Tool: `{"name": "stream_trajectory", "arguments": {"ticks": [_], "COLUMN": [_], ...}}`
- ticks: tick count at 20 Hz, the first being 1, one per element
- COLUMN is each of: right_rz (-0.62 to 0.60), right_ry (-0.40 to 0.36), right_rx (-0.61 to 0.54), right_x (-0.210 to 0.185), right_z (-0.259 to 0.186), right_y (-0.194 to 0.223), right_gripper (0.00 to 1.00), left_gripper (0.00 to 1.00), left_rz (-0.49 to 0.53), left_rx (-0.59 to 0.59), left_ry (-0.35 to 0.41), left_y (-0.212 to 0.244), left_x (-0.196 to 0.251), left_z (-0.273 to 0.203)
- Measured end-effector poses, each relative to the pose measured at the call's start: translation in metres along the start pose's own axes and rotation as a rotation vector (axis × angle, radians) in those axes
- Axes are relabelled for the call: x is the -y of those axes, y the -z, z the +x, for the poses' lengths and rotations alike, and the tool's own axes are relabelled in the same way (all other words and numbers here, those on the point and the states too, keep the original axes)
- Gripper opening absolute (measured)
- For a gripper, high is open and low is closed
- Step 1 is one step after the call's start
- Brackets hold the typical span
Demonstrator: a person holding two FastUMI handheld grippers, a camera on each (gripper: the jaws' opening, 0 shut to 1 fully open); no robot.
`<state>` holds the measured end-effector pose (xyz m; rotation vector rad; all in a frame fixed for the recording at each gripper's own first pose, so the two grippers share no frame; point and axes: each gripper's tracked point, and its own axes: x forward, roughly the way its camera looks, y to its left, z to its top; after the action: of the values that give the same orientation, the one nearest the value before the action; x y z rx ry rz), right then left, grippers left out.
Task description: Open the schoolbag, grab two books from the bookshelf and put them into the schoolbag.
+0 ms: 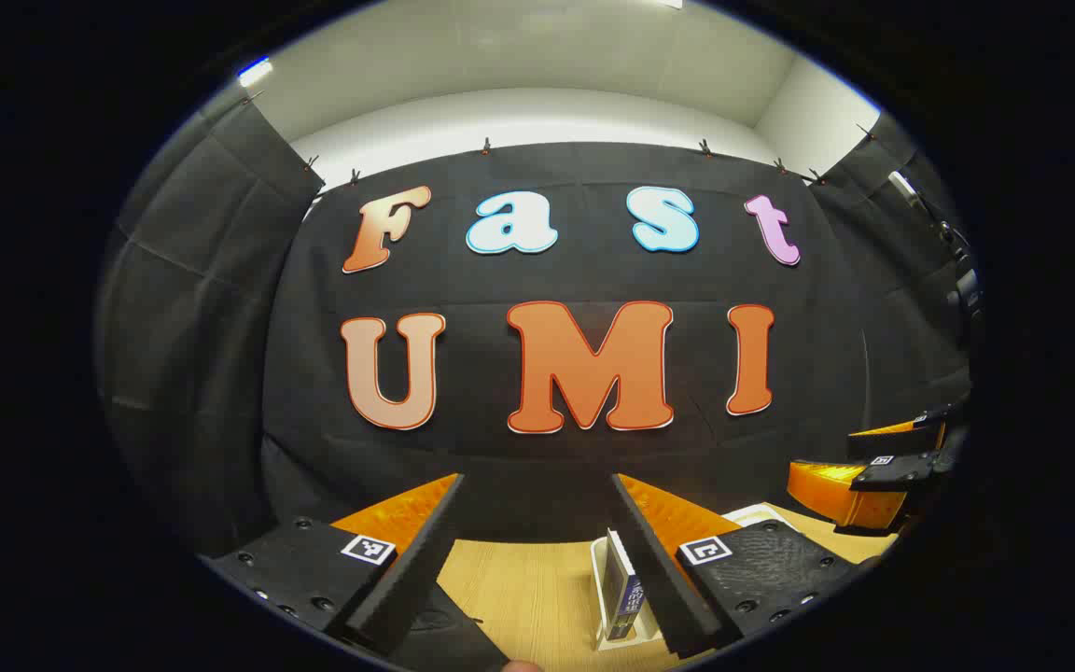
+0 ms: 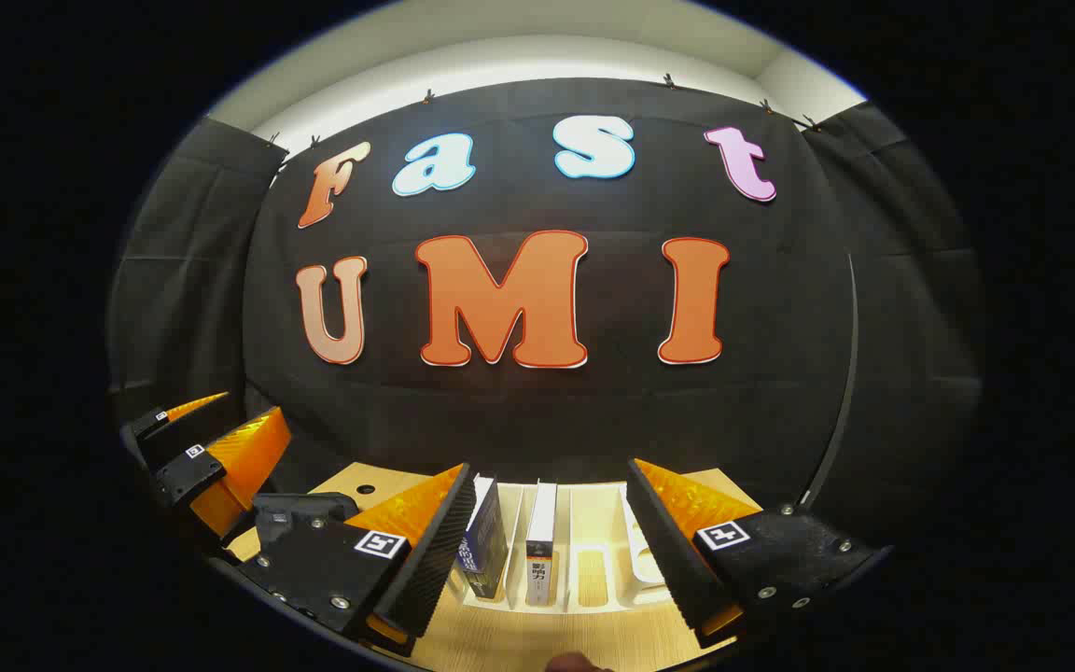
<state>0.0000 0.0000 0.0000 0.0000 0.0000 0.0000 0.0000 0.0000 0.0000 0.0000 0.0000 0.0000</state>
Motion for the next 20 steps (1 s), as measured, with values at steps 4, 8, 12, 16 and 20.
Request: {"name": "stream_trajectory", "arguments": {"ticks": [4,8,12,16,20], "right_rz": [-0.004,-0.01,-0.012,-0.008,-0.009], "right_ry": [0.001,0.0,-0.002,-0.009,-0.012], "right_rx": [-0.001,0.003,0.005,0.005,0.006], "right_x": [0.0,0.0002,0.0001,-0.0007,0.0002], "right_z": [-0.0003,0.0001,-0.0012,-0.0019,-0.0047], "right_y": [0.001,-0.0004,-0.0007,0.001,0.0009], "right_gripper": [0.97,0.97,0.97,0.97,0.97], "left_gripper": [0.94,0.94,0.94,0.94,0.94], "left_rz": [0.014,0.025,0.022,0.025,0.036], "left_rx": [0.001,0.01,0.006,-0.001,-0.004], "left_ry": [-0.003,-0.001,-0.006,-0.018,-0.026], "left_y": [0.0014,-0.0013,-0.0007,0.0015,0.0015], "left_x": [0.0017,0.004,0.0038,0.004,0.0038], "left_z": [-0.0016,-0.0031,-0.0039,-0.0033,-0.004]}}
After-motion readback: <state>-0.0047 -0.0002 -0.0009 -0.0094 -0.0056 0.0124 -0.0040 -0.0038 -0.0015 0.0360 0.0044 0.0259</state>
